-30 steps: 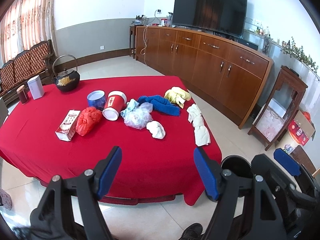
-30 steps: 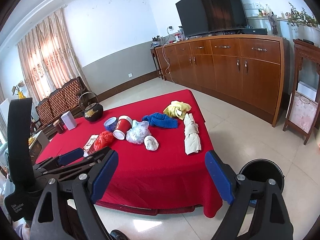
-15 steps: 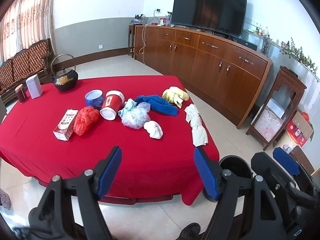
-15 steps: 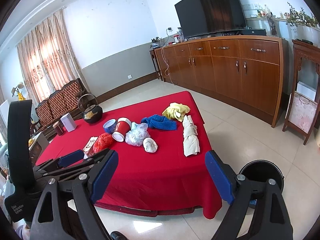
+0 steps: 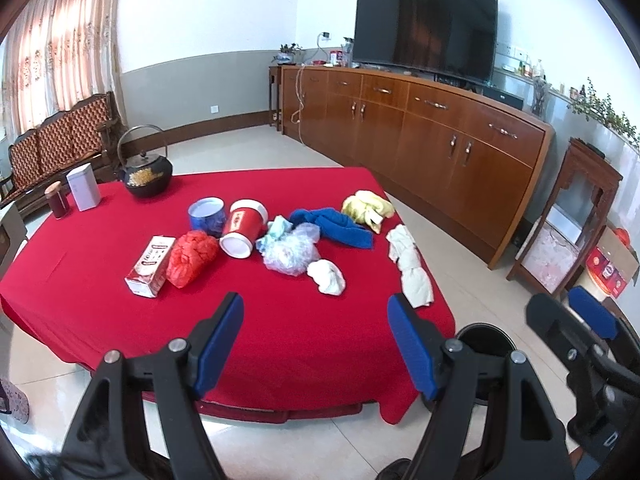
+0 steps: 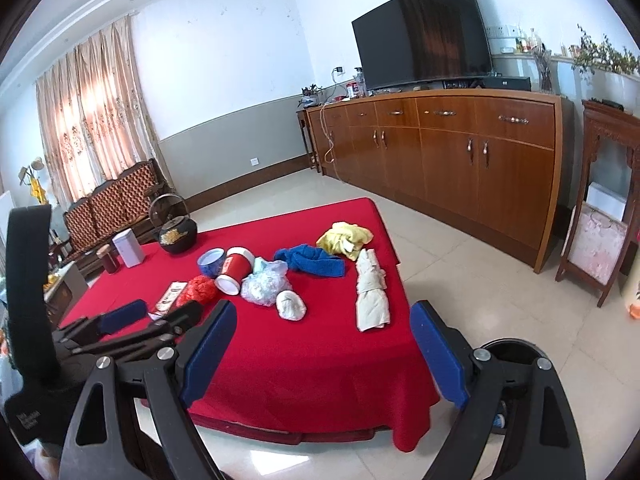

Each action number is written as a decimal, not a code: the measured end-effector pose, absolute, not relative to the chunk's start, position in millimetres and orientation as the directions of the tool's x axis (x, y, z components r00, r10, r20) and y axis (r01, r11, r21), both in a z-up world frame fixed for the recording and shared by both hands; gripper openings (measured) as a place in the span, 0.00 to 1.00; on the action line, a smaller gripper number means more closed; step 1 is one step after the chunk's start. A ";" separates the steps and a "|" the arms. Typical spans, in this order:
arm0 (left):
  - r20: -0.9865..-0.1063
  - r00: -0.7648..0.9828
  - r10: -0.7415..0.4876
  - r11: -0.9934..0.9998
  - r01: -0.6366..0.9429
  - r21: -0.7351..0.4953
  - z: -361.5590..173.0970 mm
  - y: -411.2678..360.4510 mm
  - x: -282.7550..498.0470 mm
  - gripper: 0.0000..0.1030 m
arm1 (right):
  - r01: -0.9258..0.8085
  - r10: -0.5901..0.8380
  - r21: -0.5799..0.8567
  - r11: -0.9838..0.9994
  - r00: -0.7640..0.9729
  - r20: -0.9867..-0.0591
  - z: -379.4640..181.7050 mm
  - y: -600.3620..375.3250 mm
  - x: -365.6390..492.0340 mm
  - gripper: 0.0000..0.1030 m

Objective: Collect trash
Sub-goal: 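Move both tools back over the table toward the remaining trash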

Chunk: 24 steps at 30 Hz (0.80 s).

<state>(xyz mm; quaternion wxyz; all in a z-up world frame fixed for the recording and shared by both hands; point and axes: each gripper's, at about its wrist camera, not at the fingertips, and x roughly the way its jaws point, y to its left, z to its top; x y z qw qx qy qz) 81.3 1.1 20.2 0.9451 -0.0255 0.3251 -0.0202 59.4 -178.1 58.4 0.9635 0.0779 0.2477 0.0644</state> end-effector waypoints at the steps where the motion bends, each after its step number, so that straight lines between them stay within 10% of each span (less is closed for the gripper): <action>1: -0.613 0.789 -0.047 0.998 0.015 -0.058 19.2 2.8 82.6 0.74 | -0.077 0.149 0.169 0.983 0.871 -0.468 57.0 -178.6 60.1 0.87; 24: -0.656 0.753 0.053 0.995 -0.093 -0.026 -10.3 55.0 127.7 0.74 | -0.092 0.153 0.138 0.986 0.823 -0.547 23.7 -160.2 116.4 0.88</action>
